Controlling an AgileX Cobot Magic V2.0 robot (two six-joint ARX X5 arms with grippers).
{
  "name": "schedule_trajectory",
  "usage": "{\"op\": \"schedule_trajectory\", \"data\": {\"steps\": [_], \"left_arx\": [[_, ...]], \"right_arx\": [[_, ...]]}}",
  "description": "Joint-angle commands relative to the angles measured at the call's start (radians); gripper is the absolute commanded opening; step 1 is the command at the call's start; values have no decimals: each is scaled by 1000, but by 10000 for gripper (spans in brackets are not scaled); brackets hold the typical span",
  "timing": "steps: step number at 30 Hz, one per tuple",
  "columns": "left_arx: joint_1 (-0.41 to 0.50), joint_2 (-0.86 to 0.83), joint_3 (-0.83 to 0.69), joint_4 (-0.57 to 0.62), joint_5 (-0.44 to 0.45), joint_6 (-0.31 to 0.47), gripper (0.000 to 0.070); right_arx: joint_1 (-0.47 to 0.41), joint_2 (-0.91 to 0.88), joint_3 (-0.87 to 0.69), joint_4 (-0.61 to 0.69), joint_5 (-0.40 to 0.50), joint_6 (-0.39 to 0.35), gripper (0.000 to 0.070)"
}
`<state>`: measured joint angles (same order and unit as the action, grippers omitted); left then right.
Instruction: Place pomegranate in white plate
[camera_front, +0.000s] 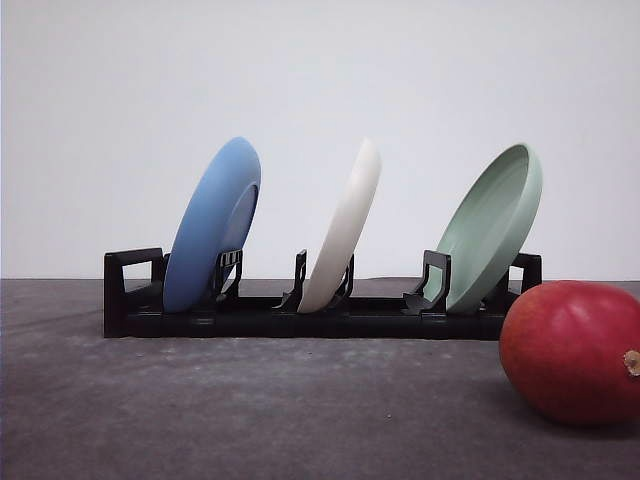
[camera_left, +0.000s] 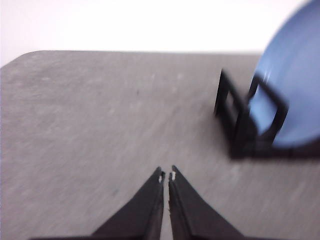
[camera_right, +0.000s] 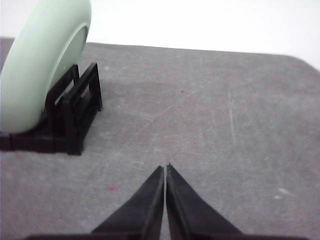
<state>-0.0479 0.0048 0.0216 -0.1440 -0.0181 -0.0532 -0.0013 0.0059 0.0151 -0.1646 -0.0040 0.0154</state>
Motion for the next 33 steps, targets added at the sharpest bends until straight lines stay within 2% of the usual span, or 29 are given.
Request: {"op": "schedule_trajectory", "data": {"steps": [1,3,6,10,14,19,23,26,30,33], "left_arx": [[2,-2,9,36,32,-157,0],[0,7,46,29,63,-192,3],[-4,40,125,-9,89,-221,3],[-10,135,268,-75,135,-227,3],[-11,273,419,-115,252,-222,3],[-13,482,637,-227,466,-170,3],[-21,637,810,-345,653,-76,3],[-35,740,928,-443,772,24,3],[-62,840,1037,-523,862,142,2],[-78,876,1066,-509,882,172,1]], "right_arx": [[-2,-2,-1,36,-1,151,0],[-2,-2,23,51,-34,241,0],[-1,10,103,11,-55,338,0],[-1,74,256,-57,-106,362,0],[-1,168,433,-154,-191,359,0],[-1,313,644,-300,-342,281,0],[-1,432,792,-406,-486,150,0],[-1,517,889,-466,-624,70,0],[-1,591,969,-492,-715,6,0],[-1,607,980,-468,-733,-1,0]]}}
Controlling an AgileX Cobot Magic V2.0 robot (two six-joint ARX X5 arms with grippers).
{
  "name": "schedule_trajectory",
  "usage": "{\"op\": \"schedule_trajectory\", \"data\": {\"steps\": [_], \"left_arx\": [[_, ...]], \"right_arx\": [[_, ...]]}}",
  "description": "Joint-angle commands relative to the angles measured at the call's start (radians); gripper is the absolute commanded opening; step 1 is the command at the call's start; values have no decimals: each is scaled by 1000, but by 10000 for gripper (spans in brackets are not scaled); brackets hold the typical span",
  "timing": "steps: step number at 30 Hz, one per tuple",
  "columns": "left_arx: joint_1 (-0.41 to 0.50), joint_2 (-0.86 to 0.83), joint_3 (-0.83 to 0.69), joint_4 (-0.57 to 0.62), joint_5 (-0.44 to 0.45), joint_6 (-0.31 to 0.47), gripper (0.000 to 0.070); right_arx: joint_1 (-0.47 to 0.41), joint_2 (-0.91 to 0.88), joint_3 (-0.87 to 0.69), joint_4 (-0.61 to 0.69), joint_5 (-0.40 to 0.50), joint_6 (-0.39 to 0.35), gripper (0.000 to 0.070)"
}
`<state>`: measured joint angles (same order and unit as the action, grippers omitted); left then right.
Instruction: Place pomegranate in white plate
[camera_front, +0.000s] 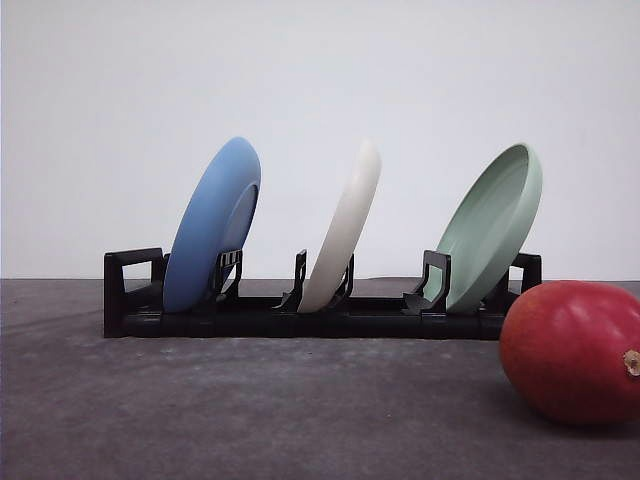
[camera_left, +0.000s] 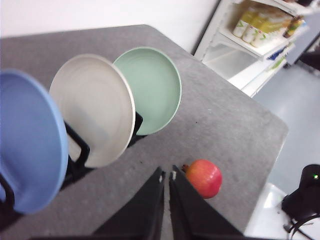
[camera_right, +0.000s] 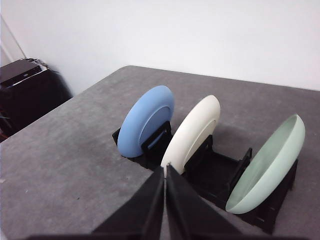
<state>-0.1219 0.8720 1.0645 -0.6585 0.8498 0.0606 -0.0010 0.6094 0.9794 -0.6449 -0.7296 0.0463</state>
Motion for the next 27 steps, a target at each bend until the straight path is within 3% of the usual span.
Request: {"op": "schedule_trajectory", "data": {"steps": [1,7,8,10,14,17,21,27], "left_arx": [[-7,14,25,14,15,59,1],[-10,25,25,24,14,59,8],[-10,25,25,24,14,59,39],[-10,25,25,24,13,59,156],[-10,29,25,24,12,59,533],[-10,34,25,24,12,59,666],[-14,41,25,24,12,49,678],[-85,78,25,69,1,-50,678]], "right_arx": [[-1,4,15,16,-7,-32,0],[-1,3,15,15,-4,-32,0],[-1,3,15,15,-4,-31,7],[-1,3,15,15,-4,-32,78],[-1,3,15,15,-4,-31,407],[-1,3,15,14,-4,-31,553],[0,3,15,12,-4,-31,569],[0,3,15,12,-4,-20,569]]}}
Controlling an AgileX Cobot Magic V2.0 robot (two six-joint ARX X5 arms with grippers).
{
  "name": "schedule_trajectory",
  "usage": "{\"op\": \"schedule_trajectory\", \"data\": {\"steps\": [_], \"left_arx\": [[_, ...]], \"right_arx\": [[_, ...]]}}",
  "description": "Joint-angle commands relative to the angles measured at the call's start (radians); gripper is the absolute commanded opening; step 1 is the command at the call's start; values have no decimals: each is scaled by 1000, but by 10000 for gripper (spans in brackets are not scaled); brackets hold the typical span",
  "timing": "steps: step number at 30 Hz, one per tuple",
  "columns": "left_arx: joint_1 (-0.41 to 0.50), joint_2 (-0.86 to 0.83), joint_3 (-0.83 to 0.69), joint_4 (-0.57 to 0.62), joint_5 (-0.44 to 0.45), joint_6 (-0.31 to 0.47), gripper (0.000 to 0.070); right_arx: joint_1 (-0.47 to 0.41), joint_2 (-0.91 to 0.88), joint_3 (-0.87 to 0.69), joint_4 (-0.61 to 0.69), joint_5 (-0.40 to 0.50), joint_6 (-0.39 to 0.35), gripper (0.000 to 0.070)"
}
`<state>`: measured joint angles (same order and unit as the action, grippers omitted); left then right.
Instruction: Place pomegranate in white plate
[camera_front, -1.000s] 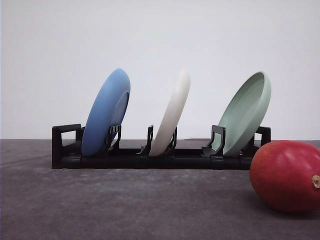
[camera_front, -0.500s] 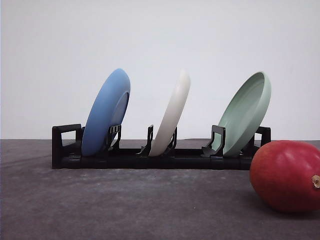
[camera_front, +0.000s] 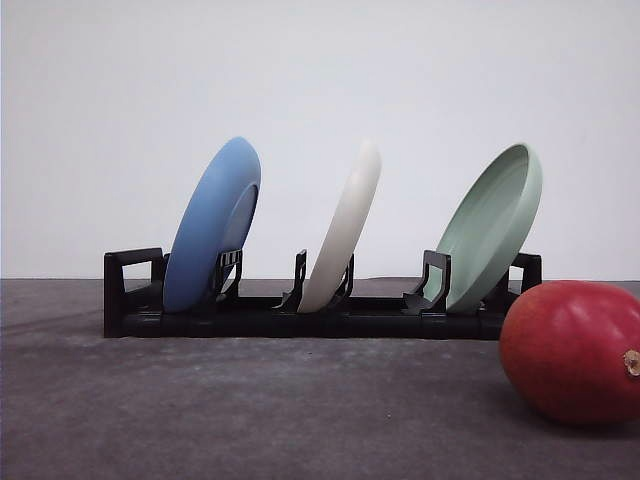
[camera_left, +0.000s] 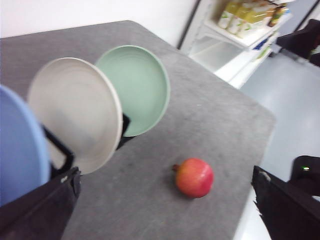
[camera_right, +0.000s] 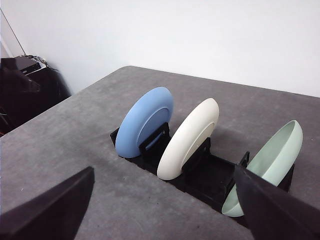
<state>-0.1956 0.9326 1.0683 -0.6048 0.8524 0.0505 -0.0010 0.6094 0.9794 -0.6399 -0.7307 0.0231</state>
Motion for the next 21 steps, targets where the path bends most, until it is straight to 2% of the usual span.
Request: {"op": "schedule_trajectory", "data": {"steps": [1,8,13,21], "left_arx": [[-29,30,22,25,-17,-51,678],[-200,205,144,-1,-261,-73,678],[-324,412,369,-93,-448,-82,678],[-451,743,684,-189,-647,-86,678]], "right_arx": [[0,3,15,7,-3,3,569],[0,3,15,8,-3,31,569],[0,3,15,8,-3,49,569],[0,3,15,10,-3,49,569]]}}
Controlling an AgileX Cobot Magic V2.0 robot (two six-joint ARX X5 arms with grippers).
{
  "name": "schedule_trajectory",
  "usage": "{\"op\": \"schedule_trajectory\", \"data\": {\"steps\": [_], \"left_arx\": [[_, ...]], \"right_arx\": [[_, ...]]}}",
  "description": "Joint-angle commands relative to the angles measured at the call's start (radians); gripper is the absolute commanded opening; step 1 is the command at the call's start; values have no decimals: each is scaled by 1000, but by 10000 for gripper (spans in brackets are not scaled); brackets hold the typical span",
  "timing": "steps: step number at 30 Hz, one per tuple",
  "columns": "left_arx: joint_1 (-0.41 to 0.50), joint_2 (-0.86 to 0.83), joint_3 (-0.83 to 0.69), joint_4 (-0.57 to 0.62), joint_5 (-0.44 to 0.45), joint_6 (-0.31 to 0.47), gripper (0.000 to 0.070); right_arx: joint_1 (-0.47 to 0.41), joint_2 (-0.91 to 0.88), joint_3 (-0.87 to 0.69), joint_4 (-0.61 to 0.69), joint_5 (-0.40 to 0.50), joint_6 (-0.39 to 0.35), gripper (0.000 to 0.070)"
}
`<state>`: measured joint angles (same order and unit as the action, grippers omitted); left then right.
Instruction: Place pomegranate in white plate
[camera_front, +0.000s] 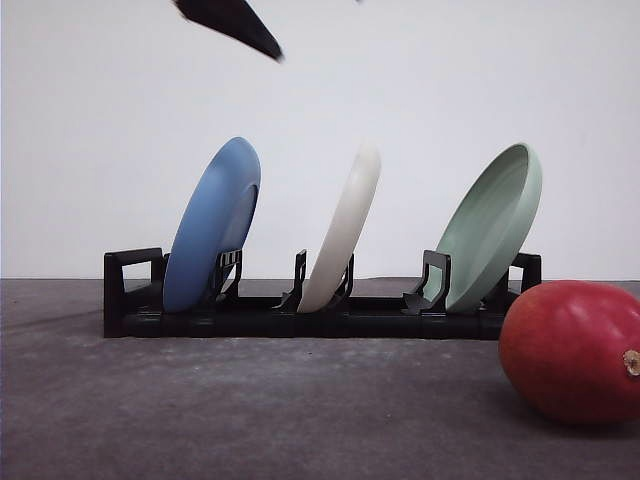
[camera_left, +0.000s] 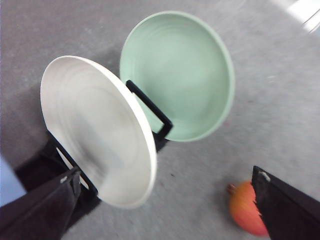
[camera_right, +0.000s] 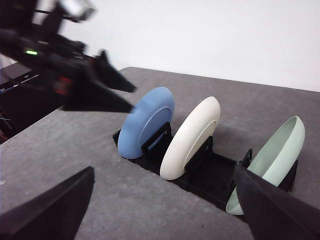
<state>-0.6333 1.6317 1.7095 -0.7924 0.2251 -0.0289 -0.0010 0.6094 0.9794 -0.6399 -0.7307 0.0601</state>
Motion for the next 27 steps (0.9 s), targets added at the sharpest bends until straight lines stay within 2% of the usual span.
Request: {"op": "schedule_trajectory", "data": {"steps": [1,9,15,21,23,25,27], "left_arx": [[-24,79,71,-4,-34,-8,677],[-77,305,230,0,-112,-11,677],[-94,388,244,5,-171,-11,675],[-93,432,244,-7,-177,-28,651],[-93,432,244,-4,-177,-42,527],[-93,431,244,-2,-177,-44,307],[-93,430,246,-9,-178,-44,115]], "right_arx": [[0,3,15,10,-3,12,569],[0,3,15,9,-3,19,569],[0,3,15,6,-3,22,569],[0,3,15,7,-3,45,569],[0,3,15,6,-3,45,569],[0,3,15,7,-3,45,569],[0,3,15,7,-3,45,569]]}}
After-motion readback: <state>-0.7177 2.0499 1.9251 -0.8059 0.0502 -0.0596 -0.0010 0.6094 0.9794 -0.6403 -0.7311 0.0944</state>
